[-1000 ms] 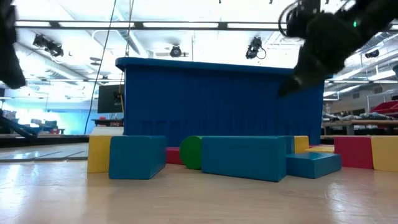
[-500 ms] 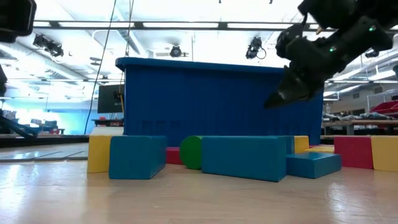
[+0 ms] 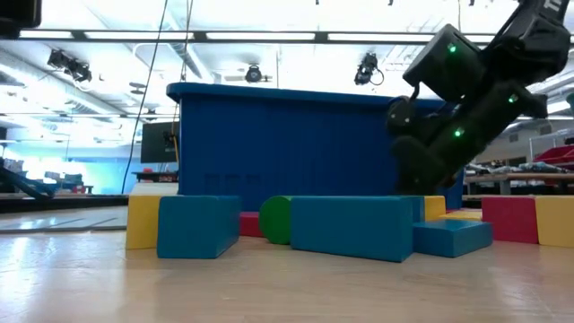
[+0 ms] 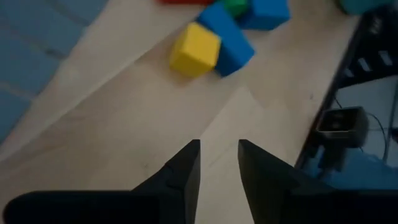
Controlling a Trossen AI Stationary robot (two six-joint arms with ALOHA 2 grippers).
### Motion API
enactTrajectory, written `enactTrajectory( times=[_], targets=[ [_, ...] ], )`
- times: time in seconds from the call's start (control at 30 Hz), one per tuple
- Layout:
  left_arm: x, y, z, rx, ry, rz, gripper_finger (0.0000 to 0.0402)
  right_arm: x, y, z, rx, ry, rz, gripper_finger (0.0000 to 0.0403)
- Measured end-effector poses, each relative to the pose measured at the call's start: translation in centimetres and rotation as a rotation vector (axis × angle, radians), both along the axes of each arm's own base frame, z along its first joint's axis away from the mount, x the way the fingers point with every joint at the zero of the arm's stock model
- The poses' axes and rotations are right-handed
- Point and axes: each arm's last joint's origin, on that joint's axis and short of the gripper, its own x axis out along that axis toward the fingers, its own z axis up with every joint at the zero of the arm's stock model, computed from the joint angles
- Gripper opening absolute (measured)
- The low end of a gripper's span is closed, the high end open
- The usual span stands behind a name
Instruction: Sort Items/Unsort Items
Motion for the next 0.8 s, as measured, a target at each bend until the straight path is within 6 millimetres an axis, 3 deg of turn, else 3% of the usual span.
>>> enactTrajectory(
  times=[0.27,0.6,0.8],
  targets=[
    [-1.6,1.3,-1.0,-0.061,0.297,0.150,0.0115,0.4,0.3,0.0,0.002,-0.022,0.026,0.0000],
    [-3.3,3.2,-0.4,0.081,0.453,0.369,0.0115,0.2,0.8,0.1,-0.059,-0.021,0.008,0.0000],
    [-4.0,4.2,-1.8,0.093,0.474,0.440,0.0115,0.0,0.6,0.0,-0.105,-0.012,-0.051,0.0000]
  ],
)
